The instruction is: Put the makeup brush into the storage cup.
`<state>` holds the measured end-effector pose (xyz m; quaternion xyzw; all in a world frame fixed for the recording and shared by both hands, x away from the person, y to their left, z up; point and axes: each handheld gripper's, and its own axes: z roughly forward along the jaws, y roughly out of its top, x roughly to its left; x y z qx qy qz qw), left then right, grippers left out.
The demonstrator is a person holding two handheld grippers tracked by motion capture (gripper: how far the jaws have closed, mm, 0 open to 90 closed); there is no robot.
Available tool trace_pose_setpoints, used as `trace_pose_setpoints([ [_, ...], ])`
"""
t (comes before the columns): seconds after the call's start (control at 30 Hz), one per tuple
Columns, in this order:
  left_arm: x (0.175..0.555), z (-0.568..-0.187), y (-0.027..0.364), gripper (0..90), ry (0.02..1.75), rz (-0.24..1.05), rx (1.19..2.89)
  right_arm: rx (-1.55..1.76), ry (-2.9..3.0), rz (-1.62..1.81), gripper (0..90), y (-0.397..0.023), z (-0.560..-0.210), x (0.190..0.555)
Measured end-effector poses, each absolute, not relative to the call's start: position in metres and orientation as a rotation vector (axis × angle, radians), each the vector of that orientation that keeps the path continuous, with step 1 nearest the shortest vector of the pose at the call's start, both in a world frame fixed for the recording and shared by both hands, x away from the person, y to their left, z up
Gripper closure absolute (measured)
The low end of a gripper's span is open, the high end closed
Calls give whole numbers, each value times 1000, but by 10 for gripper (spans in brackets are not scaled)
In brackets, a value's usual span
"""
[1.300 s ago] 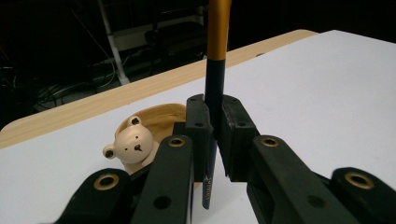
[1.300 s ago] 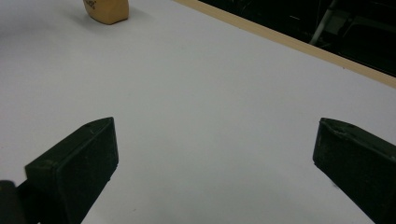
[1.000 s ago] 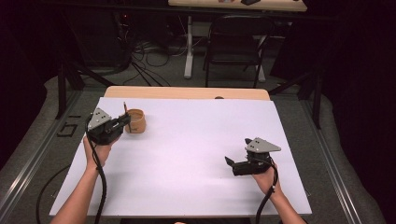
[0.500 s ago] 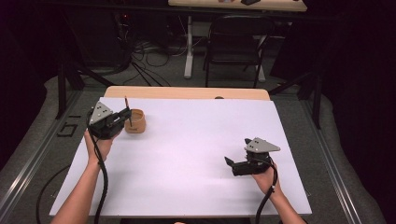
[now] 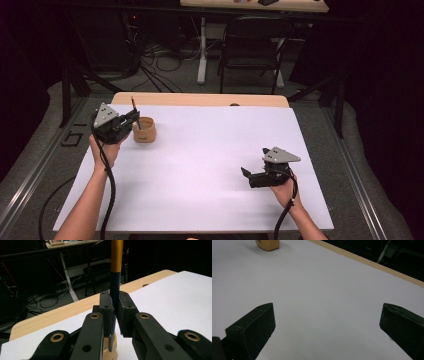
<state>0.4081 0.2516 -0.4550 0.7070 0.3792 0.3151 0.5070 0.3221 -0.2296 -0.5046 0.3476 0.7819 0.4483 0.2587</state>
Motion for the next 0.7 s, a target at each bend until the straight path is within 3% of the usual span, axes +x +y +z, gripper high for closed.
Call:
trace_pose_setpoints([
  [0.7,423,-460,252,833,907,784,1678,938,2125,1211,0,-230,-504,322],
])
